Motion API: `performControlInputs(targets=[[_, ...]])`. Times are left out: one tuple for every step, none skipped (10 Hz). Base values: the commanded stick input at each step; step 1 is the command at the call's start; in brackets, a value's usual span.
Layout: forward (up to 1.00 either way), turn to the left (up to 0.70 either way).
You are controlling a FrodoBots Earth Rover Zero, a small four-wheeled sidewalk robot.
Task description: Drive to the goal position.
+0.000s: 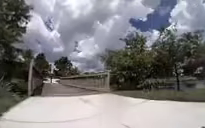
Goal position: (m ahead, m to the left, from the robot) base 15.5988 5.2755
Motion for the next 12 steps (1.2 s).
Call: performControlInputs(targets=[[0.7,0.35],[0.7,0.35],[0.7,0.35],[0.7,0.35],[0.7,0.35],[0.7,0.35],[0.7,0.35],[0.7,0.35],[0.7,0.35],[0.7,0.35],[0.7,0.15],[0.7,0.0]])
